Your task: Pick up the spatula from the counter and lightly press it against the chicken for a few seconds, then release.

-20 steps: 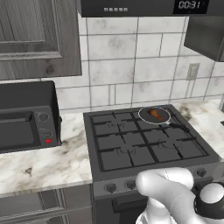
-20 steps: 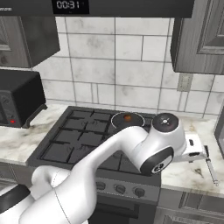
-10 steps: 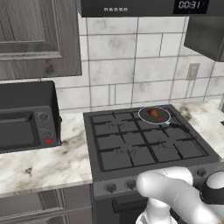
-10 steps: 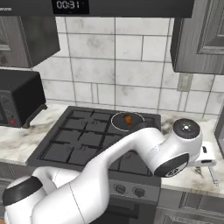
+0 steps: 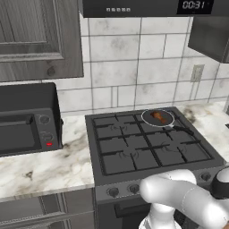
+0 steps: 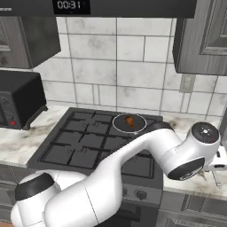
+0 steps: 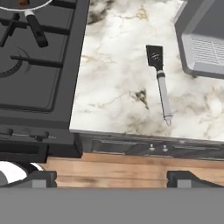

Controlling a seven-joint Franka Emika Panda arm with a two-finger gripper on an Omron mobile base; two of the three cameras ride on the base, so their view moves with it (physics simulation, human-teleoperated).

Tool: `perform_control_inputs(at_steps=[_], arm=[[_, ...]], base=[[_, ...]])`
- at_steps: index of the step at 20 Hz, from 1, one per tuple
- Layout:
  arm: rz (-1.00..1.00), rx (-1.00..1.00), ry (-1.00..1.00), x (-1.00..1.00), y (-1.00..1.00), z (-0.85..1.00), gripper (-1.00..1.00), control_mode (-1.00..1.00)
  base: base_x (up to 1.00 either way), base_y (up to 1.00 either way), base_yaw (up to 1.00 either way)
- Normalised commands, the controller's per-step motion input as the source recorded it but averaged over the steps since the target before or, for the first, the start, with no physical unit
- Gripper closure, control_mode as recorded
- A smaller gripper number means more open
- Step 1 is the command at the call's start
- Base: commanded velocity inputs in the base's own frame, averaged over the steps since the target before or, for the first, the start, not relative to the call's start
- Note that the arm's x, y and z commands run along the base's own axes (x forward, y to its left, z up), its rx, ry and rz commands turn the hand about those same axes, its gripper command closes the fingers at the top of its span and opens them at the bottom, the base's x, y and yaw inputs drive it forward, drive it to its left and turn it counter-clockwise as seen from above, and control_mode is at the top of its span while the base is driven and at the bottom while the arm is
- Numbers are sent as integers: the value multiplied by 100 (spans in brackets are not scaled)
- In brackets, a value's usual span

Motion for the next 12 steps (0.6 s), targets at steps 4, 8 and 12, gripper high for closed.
perform_control_inputs(at_steps=[4,8,12], arm=[[0,0,-8,0,0,-18,-100,-100],[0,0,-14,0,0,-22,-100,-100],[0,0,-12,0,0,-23,-100,-100]], base=[[0,0,0],[0,0,0],[0,0,0]])
